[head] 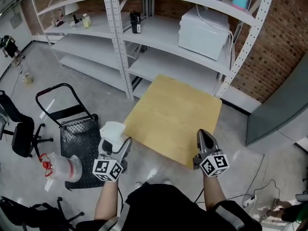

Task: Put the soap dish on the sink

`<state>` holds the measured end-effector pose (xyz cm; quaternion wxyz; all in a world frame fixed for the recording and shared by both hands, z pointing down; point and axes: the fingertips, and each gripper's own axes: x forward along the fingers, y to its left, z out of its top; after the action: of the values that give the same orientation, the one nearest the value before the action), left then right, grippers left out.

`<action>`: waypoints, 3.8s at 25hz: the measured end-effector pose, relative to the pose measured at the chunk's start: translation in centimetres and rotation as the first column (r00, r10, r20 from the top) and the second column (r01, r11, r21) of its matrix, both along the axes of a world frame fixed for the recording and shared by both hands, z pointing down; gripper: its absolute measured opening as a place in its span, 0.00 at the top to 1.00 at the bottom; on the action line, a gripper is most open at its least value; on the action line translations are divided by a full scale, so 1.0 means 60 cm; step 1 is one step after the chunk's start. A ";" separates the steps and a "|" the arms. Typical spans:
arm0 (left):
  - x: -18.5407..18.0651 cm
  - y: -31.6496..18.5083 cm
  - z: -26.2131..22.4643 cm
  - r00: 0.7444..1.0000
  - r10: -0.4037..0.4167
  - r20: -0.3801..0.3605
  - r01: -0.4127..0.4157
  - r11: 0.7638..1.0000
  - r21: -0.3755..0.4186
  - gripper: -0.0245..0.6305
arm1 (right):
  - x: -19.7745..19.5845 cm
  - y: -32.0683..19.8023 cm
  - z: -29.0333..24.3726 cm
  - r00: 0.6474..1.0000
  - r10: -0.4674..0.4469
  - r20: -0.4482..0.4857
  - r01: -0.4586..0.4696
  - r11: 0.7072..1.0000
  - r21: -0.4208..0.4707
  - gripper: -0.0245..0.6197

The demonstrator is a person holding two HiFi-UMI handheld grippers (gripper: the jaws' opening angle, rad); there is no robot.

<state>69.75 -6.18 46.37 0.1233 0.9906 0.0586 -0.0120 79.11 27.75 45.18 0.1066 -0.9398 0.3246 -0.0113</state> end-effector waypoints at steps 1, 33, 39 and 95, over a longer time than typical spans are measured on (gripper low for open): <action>-0.013 -0.004 -0.001 0.999 -0.034 -0.002 0.034 0.999 0.003 0.26 | 0.003 -0.008 -0.001 1.000 -0.030 -0.001 0.030 1.000 -0.004 0.95; -0.609 -0.214 -0.046 0.753 -0.653 -0.078 0.656 0.754 0.021 0.26 | -0.326 -0.492 -0.047 0.700 -0.711 -0.063 0.714 0.699 0.051 0.95; -0.746 -0.254 -0.026 0.650 -0.757 -0.058 0.759 0.651 0.018 0.26 | -0.425 -0.594 -0.032 0.582 -0.812 -0.049 0.813 0.580 0.043 0.95; -1.351 0.016 -0.007 -0.548 -0.834 -0.060 0.834 -0.551 0.038 0.26 | -1.195 -0.937 -0.008 -0.677 -0.732 -0.076 0.726 -0.681 0.097 0.95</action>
<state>-11.28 -5.22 45.92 0.0129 0.5254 -0.8437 -0.1094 7.39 -28.47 44.68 0.0926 -0.0711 0.9868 -0.1119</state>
